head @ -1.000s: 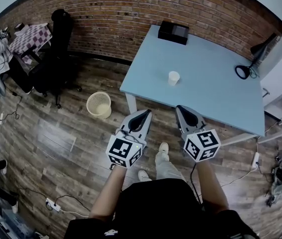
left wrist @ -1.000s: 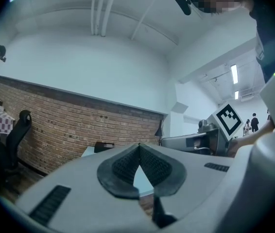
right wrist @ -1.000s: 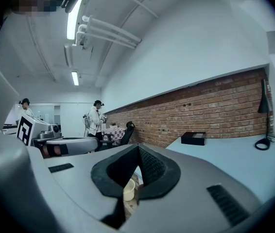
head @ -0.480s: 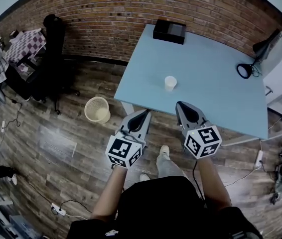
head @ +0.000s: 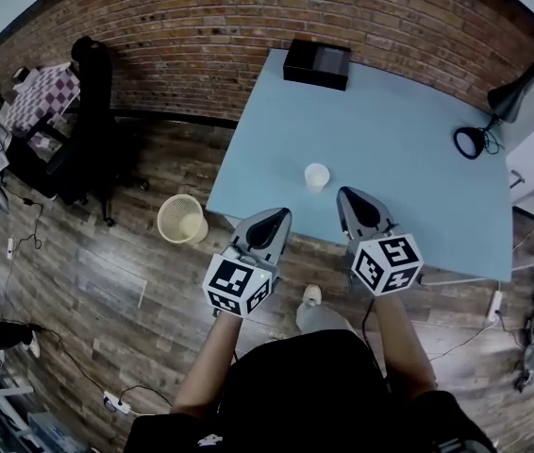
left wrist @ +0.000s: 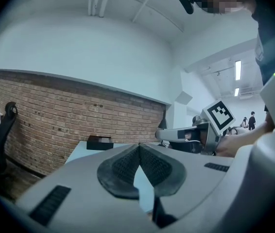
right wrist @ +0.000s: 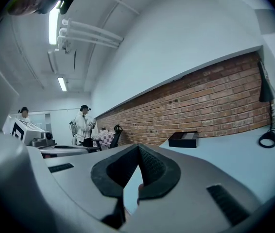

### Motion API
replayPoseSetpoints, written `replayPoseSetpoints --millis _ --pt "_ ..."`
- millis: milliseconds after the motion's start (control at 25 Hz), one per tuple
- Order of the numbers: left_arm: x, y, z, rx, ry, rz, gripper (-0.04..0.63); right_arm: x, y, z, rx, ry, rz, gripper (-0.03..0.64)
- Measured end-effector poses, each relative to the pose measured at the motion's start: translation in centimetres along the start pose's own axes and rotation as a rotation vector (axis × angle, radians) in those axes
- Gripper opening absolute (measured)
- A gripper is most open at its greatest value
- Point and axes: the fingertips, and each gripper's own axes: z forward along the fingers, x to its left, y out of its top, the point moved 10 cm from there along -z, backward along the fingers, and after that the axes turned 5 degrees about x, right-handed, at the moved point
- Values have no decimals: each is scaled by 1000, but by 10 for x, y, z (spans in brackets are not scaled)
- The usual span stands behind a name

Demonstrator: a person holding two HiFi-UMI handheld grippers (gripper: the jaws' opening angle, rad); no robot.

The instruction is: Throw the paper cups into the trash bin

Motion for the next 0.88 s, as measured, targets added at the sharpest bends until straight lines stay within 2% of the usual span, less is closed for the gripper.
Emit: replayPoseSetpoints --millis 640,880 --pt "13 12 97 86 33 -6 0 -93 13 46 52 24 52 5" --pt "19 8 118 155 91 20 0 -116 9 58 90 56 57 4"
